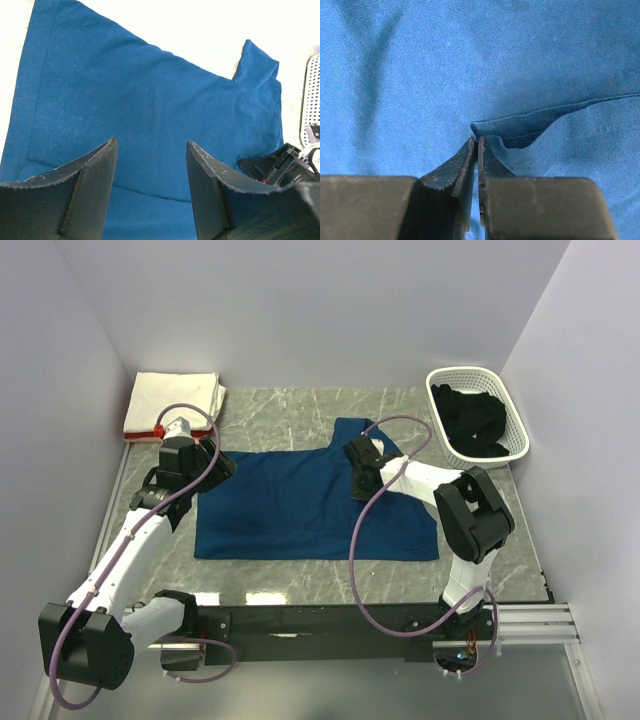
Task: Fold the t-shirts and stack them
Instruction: Fold the tshirt
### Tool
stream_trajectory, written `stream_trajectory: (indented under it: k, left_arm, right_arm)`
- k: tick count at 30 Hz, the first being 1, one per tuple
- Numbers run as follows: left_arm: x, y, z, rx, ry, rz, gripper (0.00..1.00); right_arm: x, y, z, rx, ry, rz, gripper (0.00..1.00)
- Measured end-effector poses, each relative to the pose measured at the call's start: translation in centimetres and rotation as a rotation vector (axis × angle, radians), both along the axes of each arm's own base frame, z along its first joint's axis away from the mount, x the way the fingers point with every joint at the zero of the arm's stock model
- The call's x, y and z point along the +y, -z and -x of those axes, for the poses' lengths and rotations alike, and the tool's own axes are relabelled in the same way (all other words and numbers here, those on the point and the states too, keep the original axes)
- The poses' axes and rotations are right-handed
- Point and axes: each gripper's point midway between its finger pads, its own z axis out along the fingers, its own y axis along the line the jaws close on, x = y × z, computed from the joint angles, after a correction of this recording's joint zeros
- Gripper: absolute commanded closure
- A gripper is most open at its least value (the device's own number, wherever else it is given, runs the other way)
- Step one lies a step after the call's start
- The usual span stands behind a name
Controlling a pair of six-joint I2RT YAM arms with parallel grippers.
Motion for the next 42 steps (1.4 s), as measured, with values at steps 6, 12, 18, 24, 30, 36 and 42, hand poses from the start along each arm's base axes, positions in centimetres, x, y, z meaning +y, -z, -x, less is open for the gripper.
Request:
stream_trajectory:
  k: [6,12,18,24,30,36,42]
  left_arm:
    - [0.0,0.1,0.0,0.002,0.002,-0.004,0.38]
    - [0.0,0.4,0.2,0.008,0.001,-0.004,0.38]
    - [0.1,1.1,0.4,0.024,0.000,-0.007,0.38]
    - [0.3,1.5,0.4,0.036,-0.018,-0.002,0.38]
    - [1.2,3.2,-0.9,0.095,-0.109,-0.013,0.39]
    - [3.0,3.0,-6.7,0.121,-0.271,-0.091,0.43]
    - [4.9,5.7,-11.5,0.188,-0.408,-0.175,0.45]
  right_arm:
    - [0.1,-0.2,0.1,-0.007,-0.005,0.013,0.92]
    - [1.1,-0.9,0.3,-0.023,-0.033,0.009,0.92]
    - [1.8,-1.0,0.6,-0.026,-0.054,0.006,0.91]
    - [2.0,-1.1,0.5,-0.029,-0.069,-0.001,0.54]
    - [2.7,-2.7,-0.3,-0.046,-0.096,-0.049,0.45]
    - [0.5,-10.3,-8.9,-0.212,0.009,-0.235,0.47]
    - [-4.2,-15.4,-15.4,-0.353,0.100,-0.373,0.47]
